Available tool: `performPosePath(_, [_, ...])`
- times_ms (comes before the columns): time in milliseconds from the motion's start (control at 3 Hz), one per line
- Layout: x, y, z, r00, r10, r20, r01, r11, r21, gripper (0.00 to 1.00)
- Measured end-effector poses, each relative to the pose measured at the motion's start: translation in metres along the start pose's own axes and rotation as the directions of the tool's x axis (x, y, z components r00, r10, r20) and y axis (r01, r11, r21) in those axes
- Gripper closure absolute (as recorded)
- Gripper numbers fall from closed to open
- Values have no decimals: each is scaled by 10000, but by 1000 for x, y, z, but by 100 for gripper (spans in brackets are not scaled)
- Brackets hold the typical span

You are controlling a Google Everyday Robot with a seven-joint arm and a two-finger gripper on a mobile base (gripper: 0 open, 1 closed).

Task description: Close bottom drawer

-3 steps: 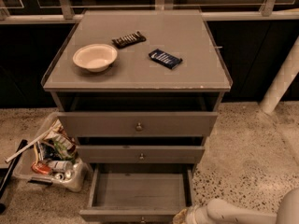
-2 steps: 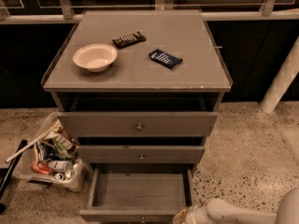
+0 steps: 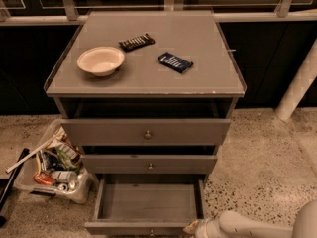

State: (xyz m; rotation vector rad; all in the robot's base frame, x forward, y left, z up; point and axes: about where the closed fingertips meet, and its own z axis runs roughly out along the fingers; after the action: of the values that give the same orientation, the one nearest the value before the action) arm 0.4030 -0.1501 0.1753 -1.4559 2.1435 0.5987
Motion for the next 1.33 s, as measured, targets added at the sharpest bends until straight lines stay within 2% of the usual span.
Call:
performPosePath(333, [-7, -4, 5, 9997, -122, 221, 122, 9999, 13, 0])
performPosePath(667, [-26, -24, 15, 9975, -437, 552, 435, 9990, 58, 19])
performPosePath(1333, [-51, -85, 23, 9936, -769, 826, 704, 9944, 787, 65])
